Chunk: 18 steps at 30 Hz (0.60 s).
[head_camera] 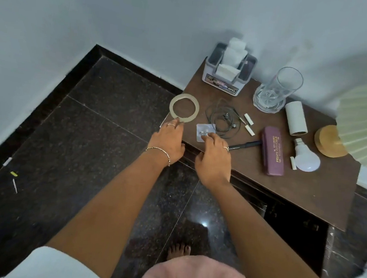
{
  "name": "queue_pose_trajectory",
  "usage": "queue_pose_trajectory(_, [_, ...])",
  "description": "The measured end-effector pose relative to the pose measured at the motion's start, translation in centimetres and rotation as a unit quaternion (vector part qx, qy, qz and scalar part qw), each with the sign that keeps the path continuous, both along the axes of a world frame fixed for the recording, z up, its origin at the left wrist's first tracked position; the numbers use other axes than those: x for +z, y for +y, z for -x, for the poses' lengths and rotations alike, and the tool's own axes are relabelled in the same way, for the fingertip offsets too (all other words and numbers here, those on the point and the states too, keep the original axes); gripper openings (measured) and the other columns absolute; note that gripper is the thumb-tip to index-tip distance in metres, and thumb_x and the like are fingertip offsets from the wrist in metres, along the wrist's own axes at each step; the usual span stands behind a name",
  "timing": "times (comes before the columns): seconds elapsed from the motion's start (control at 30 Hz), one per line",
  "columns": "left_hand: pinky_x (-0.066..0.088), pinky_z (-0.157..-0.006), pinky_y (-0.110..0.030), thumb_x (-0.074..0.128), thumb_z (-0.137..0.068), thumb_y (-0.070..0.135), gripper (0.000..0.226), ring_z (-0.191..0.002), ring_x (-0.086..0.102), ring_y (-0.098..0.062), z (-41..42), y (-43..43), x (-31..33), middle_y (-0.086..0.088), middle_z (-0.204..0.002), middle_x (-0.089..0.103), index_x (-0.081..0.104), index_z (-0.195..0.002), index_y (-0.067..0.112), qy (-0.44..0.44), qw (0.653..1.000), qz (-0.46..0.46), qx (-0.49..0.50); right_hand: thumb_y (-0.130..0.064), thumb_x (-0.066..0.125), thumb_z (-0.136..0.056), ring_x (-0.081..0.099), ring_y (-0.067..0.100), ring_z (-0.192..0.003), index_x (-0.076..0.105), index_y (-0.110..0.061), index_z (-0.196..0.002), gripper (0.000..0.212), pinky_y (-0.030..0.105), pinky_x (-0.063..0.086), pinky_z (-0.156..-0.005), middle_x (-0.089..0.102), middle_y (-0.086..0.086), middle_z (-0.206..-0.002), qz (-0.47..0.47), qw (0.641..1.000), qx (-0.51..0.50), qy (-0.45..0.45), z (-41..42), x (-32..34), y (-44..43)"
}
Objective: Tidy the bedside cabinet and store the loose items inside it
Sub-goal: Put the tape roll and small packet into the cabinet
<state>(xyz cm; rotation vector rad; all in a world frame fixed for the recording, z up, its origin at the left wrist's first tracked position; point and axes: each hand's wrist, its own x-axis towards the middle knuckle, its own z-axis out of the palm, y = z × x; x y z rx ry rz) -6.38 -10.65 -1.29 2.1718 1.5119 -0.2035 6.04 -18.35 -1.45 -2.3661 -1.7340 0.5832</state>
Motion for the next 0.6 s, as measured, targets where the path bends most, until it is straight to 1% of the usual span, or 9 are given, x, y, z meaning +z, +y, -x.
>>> queue_pose_trajectory(0.07, [0.037, -0.108, -0.049, 0.06, -0.086, 0.026, 0.074, -0.143, 0.022, -0.027, -0.4, 0.7, -0.2, -0.005, -0.158, 0.018, 0.021, -0.148, 0.013, 0.014, 1.0, -0.007, -0.012, -0.02, 0.06, -0.084, 0.03, 0.025, -0.136, 0.033, -0.015, -0.142, 0.064, 0.039, 0.035, -0.107, 0.031, 0.006, -0.149, 0.01, 0.999, 0.03, -0.01, -0.1, -0.7, 0.3])
queue_pose_trajectory(0.13, [0.035, -0.11, -0.049, 0.06, -0.087, 0.026, 0.078, -0.144, 0.02, -0.026, -0.7, 1.3, -0.6, -0.004, -0.158, 0.018, 0.016, -0.15, 0.013, 0.025, 0.999, -0.016, -0.028, -0.02, 0.061, -0.084, 0.027, 0.025, -0.14, 0.027, -0.015, -0.146, 0.07, 0.04, 0.033, -0.11, 0.027, 0.008, -0.152, 0.012, 0.998, 0.05, -0.022, -0.3, -1.4, 0.6])
queue_pose_trajectory(0.23, [0.033, -0.111, -0.048, 0.058, -0.088, 0.028, 0.08, -0.146, 0.016, -0.024, -1.1, 2.0, -1.3, -0.004, -0.158, 0.017, 0.012, -0.151, 0.013, 0.045, 0.997, -0.032, -0.052, -0.023, 0.058, -0.088, 0.024, 0.024, -0.142, 0.022, -0.015, -0.148, 0.07, 0.042, 0.026, -0.114, 0.025, 0.007, -0.155, 0.013, 0.996, 0.068, -0.054, -0.7, -2.3, 0.9])
queue_pose_trajectory(0.33, [0.028, -0.113, -0.047, 0.057, -0.089, 0.029, 0.079, -0.147, 0.014, -0.023, -1.3, 2.3, -1.8, -0.005, -0.158, 0.018, 0.011, -0.151, 0.012, 0.069, 0.995, -0.042, -0.066, -0.029, 0.055, -0.091, 0.023, 0.022, -0.143, 0.021, -0.014, -0.149, 0.069, 0.045, 0.019, -0.115, 0.024, 0.006, -0.156, 0.01, 0.993, 0.078, -0.088, -1.1, -3.2, 1.3])
queue_pose_trajectory(0.4, [0.026, -0.115, -0.048, 0.058, -0.088, 0.029, 0.078, -0.145, 0.021, -0.024, -1.4, 2.2, -2.1, -0.008, -0.154, 0.027, 0.014, -0.15, 0.012, 0.081, 0.993, -0.05, -0.072, -0.033, 0.054, -0.092, 0.023, 0.022, -0.143, 0.022, -0.012, -0.149, 0.069, 0.046, 0.018, -0.115, 0.025, 0.006, -0.156, 0.008, 0.99, 0.085, -0.11, -1.4, -3.6, 1.6])
queue_pose_trajectory(0.5, [0.03, -0.11, -0.047, 0.062, -0.084, 0.024, 0.073, -0.132, 0.04, -0.027, -1.3, 2.1, -2.5, -0.01, -0.14, 0.043, 0.025, -0.146, 0.013, 0.105, 0.986, -0.099, -0.085, -0.034, 0.056, -0.091, 0.03, 0.023, -0.138, 0.027, -0.011, -0.147, 0.067, 0.046, 0.019, -0.113, 0.033, 0.006, -0.15, 0.006, 0.988, 0.082, -0.13, -1.9, -4.2, 2.0])
queue_pose_trajectory(0.57, [0.036, -0.103, -0.045, 0.063, -0.083, 0.019, 0.062, -0.122, 0.047, -0.029, -1.2, 2.1, -2.6, -0.009, -0.13, 0.049, 0.036, -0.139, 0.015, 0.121, 0.98, -0.129, -0.087, -0.03, 0.06, -0.089, 0.039, 0.022, -0.131, 0.037, -0.014, -0.142, 0.06, 0.046, 0.021, -0.11, 0.042, 0.004, -0.142, -0.009, 0.987, 0.08, -0.138, -2.0, -4.6, 2.1])
queue_pose_trajectory(0.6, [0.039, -0.1, -0.045, 0.064, -0.083, 0.019, 0.053, -0.119, 0.048, -0.029, -1.2, 2.0, -2.7, -0.009, -0.126, 0.05, 0.043, -0.132, 0.015, 0.128, 0.979, -0.135, -0.087, -0.027, 0.063, -0.087, 0.043, 0.021, -0.127, 0.043, -0.016, -0.136, 0.055, 0.046, 0.023, -0.109, 0.047, 0.003, -0.136, -0.02, 0.986, 0.081, -0.143, -2.0, -4.8, 2.1])
